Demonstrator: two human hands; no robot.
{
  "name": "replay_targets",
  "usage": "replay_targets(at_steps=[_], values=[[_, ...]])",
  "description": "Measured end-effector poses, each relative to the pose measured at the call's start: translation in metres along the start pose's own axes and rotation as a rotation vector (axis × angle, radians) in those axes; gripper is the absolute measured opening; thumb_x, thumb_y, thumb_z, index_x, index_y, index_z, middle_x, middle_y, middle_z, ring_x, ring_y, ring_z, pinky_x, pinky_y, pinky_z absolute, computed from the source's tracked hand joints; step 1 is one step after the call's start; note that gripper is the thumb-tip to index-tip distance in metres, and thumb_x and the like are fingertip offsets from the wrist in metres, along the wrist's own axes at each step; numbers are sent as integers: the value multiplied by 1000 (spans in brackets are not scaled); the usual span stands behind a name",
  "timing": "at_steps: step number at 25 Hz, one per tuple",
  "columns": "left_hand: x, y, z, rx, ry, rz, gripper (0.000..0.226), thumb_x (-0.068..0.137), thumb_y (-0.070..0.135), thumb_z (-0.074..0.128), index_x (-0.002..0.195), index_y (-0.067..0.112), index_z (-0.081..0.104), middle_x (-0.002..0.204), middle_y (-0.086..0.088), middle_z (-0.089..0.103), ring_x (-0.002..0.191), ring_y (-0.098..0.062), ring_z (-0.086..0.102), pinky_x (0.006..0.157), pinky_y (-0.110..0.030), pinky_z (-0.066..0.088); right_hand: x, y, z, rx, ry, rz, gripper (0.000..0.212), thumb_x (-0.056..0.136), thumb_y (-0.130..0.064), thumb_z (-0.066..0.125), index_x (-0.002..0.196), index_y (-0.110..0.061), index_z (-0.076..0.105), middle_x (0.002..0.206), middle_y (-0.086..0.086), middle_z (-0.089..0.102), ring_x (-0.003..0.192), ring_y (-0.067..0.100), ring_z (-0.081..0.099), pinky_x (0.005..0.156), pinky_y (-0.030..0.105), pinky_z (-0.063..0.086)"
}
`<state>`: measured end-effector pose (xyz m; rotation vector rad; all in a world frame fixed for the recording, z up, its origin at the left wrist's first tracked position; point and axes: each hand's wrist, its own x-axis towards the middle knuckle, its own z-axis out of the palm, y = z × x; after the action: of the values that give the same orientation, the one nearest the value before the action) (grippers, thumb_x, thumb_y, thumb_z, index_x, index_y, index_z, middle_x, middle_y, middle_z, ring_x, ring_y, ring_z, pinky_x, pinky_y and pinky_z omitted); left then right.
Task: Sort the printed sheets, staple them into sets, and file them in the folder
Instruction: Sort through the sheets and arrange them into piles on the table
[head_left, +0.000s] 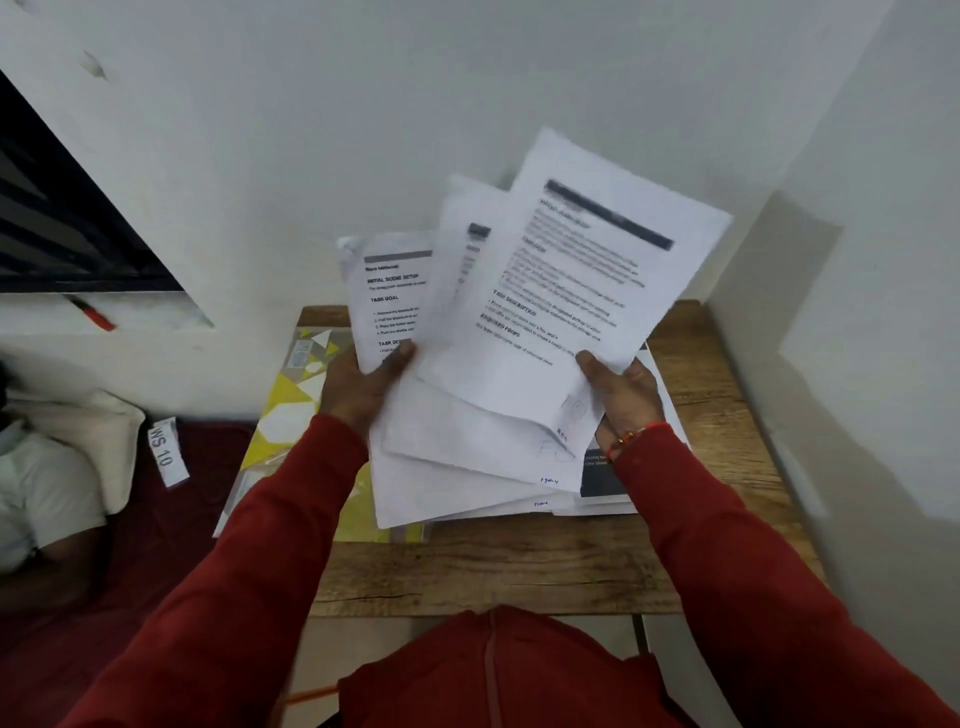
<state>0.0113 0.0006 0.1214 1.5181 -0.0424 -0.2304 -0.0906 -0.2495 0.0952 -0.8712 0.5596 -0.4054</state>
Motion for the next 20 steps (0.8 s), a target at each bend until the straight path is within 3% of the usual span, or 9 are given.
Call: replay_targets(at_steps=[3,7,11,13,16,20], values=[[-2,3,-1,-25,42,40,24,85,16,72,108,14,66,86,12,74,75,-1,70,61,-17,53,15,-6,-18,67,144,36,37,88,-3,66,125,-4,60,115,13,70,104,28,68,77,40,59],[2,6,0,-33,3,19,16,89,14,66,106,14,64,75,19,73,69,2,69,57,-13,51,14,-14,-18,23,-43,114,33,89,-3,64,121,-9,63,117,9,70,104,22,68,78,34,58],[0,7,10,-20,-23,-54,12,92,22,65,101,16,67,76,12,74,67,-3,70,56,-16,52,-3,-9,-1,-107,-270,177,35,92,-2,58,126,-5,59,121,11,68,109,26,66,89,39,56],[-1,8,15,-66,-5,-142,13,94,22,58,94,13,68,81,0,72,62,-7,68,53,-17,51,-4,5,2,-191,-277,193,39,89,-1,62,128,-2,57,123,15,66,112,32,64,95,45,52],[-3,5,12,-195,-109,-297,37,87,29,51,109,4,69,101,-14,69,84,-24,67,73,-28,52,-2,20,4,-222,-151,102,49,79,4,71,126,-1,57,121,17,66,112,38,63,97,55,49],[-9,5,13,-68,-78,-185,29,96,27,58,106,2,69,99,-13,74,77,-20,70,65,-28,56,-2,28,3,-242,-192,194,55,76,5,74,127,-2,56,122,16,66,112,37,63,95,55,50]])
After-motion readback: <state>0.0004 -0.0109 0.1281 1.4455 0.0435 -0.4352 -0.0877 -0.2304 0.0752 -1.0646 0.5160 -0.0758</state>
